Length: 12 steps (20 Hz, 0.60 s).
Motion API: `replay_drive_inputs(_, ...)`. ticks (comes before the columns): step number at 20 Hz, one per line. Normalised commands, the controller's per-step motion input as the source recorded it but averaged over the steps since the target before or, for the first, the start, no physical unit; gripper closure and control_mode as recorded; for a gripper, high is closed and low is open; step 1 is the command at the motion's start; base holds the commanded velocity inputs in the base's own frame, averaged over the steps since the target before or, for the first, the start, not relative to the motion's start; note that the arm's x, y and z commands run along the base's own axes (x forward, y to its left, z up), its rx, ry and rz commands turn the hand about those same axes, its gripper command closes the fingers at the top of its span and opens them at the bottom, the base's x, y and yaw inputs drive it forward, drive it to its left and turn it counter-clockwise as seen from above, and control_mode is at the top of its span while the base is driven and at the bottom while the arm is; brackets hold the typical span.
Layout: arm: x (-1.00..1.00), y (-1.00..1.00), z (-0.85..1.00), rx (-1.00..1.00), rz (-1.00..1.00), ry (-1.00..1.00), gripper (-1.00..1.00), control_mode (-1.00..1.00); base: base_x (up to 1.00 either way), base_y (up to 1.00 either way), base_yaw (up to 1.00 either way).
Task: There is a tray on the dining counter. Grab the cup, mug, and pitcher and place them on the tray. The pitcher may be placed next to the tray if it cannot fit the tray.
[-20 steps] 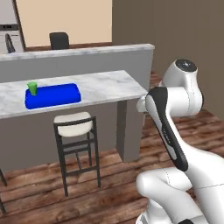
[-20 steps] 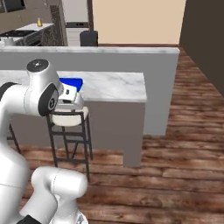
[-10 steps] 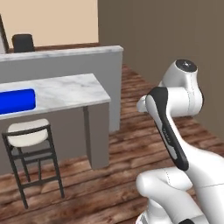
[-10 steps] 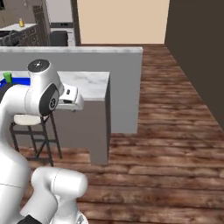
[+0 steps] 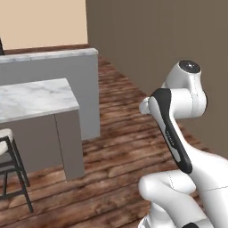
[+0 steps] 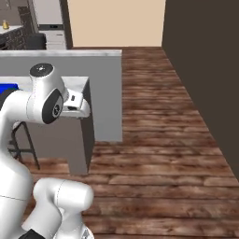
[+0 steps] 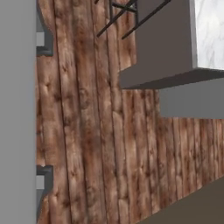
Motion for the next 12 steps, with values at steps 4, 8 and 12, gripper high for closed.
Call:
replay_drive_inputs(4, 0.00, 0.00, 0.00, 0.00, 0.00, 0.00, -1.00, 1.00, 0.41, -0.62, -0.05)
replay_drive_inputs(8, 0.00, 0.00, 0.00, 0.00, 0.00, 0.00, -1.00, 1.00, 0.90, -0.61, 0.00)
replay_drive_inputs(12, 0.00, 0.00, 0.00, 0.00, 0.00, 0.00, -1.00, 1.00, 1.00, -0.61, 0.03)
